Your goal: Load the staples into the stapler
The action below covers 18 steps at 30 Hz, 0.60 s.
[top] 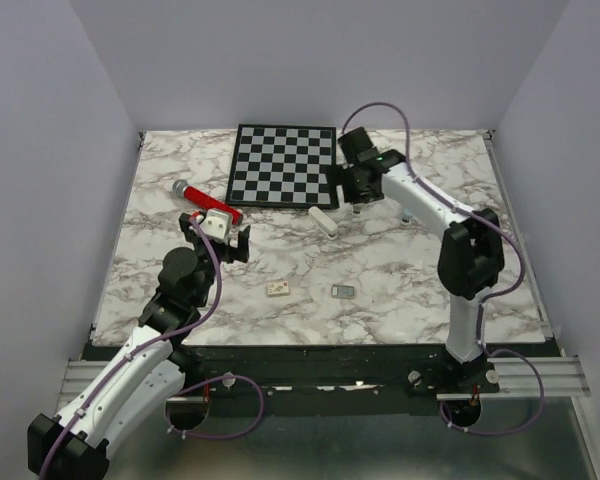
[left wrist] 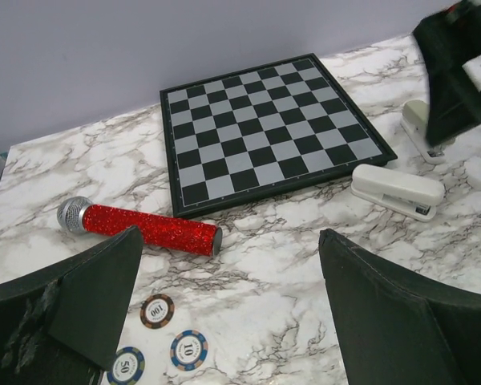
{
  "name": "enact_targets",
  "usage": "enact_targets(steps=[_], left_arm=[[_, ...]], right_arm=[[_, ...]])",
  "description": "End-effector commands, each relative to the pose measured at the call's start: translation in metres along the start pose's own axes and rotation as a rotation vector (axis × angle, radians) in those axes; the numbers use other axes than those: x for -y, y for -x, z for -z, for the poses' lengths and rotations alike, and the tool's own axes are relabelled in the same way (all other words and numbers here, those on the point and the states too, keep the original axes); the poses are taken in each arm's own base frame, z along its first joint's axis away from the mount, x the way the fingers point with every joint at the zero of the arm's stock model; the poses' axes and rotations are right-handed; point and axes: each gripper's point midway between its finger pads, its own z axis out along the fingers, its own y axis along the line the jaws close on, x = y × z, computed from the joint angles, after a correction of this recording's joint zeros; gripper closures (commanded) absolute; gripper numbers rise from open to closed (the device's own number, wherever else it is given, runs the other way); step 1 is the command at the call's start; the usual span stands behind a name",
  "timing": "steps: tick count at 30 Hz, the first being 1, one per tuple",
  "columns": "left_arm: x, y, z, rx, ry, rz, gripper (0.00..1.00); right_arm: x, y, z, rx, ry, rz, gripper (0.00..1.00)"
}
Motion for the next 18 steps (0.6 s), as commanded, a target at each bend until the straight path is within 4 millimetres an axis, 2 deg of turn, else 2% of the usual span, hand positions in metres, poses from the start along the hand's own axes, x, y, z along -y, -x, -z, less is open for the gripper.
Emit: enact_targets(steps=[1, 3, 4, 6, 7, 11, 18], left_arm=[[-0.008, 0.007, 0.002, 0.026, 0.043, 0.019, 0.01], [-0.010, 0.009, 0.003, 0.029, 0.059, 0.033, 0.01], [-0.011, 0.009, 0.003, 0.030, 0.066, 0.048, 0.01], [-0.015, 0.013, 0.004, 0.036, 0.089, 0.070, 0.01], [-0.016, 0.011, 0.005, 0.026, 0.096, 0.071, 0.01], [-0.019, 0.013, 0.006, 0.020, 0.123, 0.118, 0.01], [-0.019, 0.014, 0.006, 0.028, 0.114, 0.109, 0.01]], right_arm=[[0.106, 0.018, 0.046, 0.116, -0.202, -0.264, 0.04], [0.133, 0.008, 0.049, 0.106, -0.234, -0.326, 0.02], [0.156, 0.003, 0.049, 0.101, -0.256, -0.376, 0.02], [0.174, -0.006, 0.044, 0.084, -0.259, -0.419, 0.02], [0.189, -0.011, 0.042, 0.074, -0.272, -0.460, 0.03], [0.203, -0.022, 0.026, 0.041, -0.252, -0.490, 0.07], [0.201, -0.029, -0.010, -0.034, -0.209, -0.490, 0.19]])
